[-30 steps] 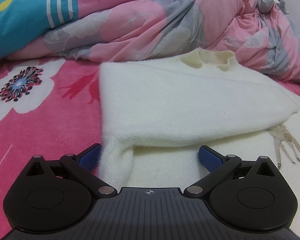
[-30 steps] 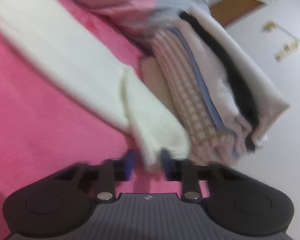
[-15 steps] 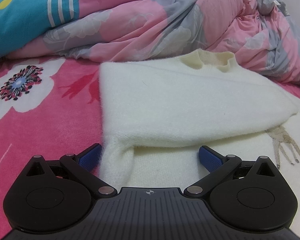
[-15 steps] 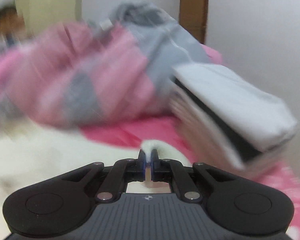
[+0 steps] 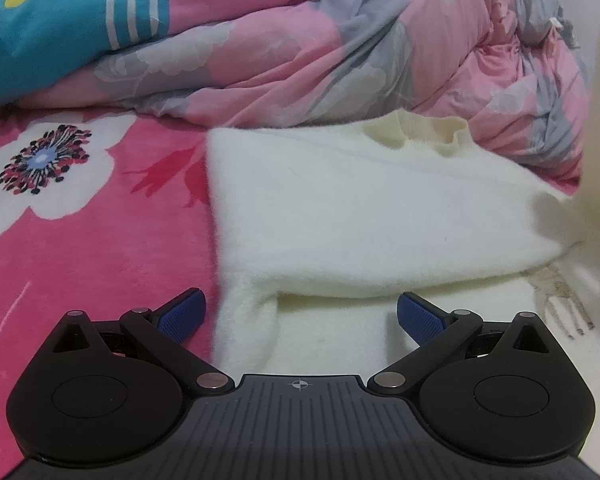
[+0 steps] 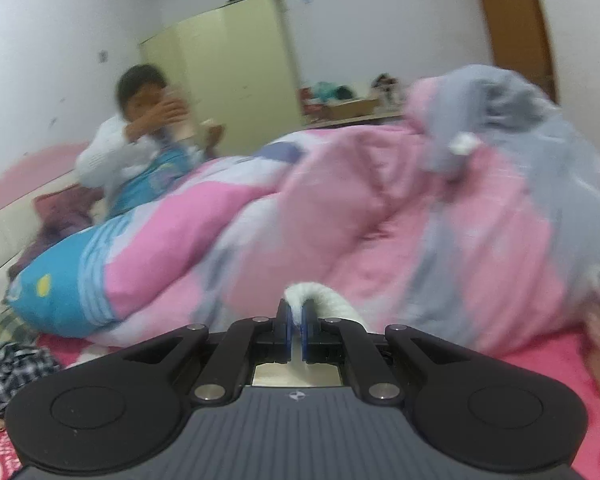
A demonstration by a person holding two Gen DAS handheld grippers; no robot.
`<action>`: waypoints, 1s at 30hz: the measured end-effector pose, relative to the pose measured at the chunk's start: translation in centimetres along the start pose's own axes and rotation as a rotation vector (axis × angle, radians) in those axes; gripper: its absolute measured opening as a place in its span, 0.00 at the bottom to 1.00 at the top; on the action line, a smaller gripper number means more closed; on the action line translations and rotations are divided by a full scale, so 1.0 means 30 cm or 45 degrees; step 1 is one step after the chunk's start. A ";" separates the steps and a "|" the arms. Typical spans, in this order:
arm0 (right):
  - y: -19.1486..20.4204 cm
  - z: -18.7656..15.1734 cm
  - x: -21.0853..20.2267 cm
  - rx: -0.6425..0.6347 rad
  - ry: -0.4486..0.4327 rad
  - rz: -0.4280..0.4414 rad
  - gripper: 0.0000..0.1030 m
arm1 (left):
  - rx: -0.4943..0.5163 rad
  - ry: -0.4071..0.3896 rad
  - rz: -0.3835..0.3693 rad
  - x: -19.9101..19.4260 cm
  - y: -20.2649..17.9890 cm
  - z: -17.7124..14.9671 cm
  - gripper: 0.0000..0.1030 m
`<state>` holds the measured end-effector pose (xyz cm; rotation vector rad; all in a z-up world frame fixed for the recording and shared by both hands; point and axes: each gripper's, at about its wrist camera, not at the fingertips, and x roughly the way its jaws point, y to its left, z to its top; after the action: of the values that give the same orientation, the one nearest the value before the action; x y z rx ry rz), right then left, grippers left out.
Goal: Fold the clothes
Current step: 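Close the right gripper on the sleeve cuff, then lift the sleeve across the sweatshirt body and open the right gripper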
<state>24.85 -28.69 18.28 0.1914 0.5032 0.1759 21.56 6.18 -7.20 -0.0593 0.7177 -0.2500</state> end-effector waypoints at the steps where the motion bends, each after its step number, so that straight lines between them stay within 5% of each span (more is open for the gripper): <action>1: 0.036 0.006 0.024 -0.005 0.014 0.026 0.03 | -0.005 0.000 0.002 -0.004 0.006 0.002 1.00; 9: 0.324 -0.022 0.225 -0.043 0.160 0.220 0.03 | -0.088 -0.005 -0.020 -0.038 0.097 0.015 1.00; 16: 0.537 -0.182 0.456 -0.098 0.369 0.336 0.03 | -0.075 0.017 -0.084 -0.046 0.130 0.002 0.99; 27: 0.683 -0.479 0.745 -0.137 0.645 0.392 0.06 | -0.004 0.024 -0.097 -0.043 0.126 -0.019 1.00; 30: 0.697 -0.523 0.781 -0.079 0.681 0.522 0.07 | 0.012 0.018 -0.092 -0.044 0.122 -0.023 1.00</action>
<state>34.80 -1.28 -1.30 0.1852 0.9866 0.6529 20.89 10.07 -7.38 -0.0744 0.7295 -0.3235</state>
